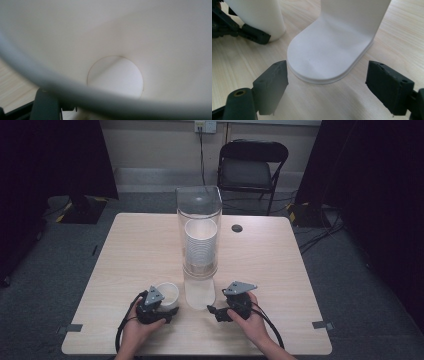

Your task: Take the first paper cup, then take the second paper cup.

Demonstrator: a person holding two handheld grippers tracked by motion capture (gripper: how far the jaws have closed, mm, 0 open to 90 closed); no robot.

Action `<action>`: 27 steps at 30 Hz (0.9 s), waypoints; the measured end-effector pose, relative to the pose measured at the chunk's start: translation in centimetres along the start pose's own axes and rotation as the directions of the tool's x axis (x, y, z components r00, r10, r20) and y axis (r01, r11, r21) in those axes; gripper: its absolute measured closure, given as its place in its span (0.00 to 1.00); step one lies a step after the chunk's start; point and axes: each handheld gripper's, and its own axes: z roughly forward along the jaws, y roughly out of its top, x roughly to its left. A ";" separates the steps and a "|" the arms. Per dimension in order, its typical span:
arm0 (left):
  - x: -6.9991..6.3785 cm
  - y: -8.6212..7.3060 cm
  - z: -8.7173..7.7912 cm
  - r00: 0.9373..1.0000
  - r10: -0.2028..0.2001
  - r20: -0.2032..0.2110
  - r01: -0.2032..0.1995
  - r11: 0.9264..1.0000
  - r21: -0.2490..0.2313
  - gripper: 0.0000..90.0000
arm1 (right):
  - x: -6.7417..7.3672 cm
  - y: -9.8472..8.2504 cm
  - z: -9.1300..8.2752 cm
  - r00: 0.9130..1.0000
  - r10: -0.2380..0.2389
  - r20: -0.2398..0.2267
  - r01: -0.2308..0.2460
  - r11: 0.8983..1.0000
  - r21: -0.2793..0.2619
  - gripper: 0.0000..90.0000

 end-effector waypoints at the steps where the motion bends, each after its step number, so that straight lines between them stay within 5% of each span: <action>1: 0.3 -0.1 -0.2 1.000 0.001 -0.007 -0.001 1.000 0.004 0.34 | 0.0 0.0 0.0 1.000 0.002 -0.009 -0.002 1.000 0.005 0.20; 7: 0.8 -1.1 -1.2 0.999 0.009 -0.045 -0.008 0.999 0.034 0.17 | -0.3 0.0 -0.3 1.000 -0.018 -0.015 0.018 1.000 0.018 0.16; 18: 1.1 -1.8 -2.0 0.999 0.000 -0.053 0.002 0.999 0.035 0.16 | -0.5 0.5 -0.6 0.999 -0.031 -0.010 0.031 1.000 0.003 0.17; 27: 1.1 -1.8 -2.0 0.999 0.002 -0.052 0.000 0.999 0.035 0.16 | -0.3 2.7 -0.8 0.998 -0.057 -0.023 0.057 0.998 -0.030 0.18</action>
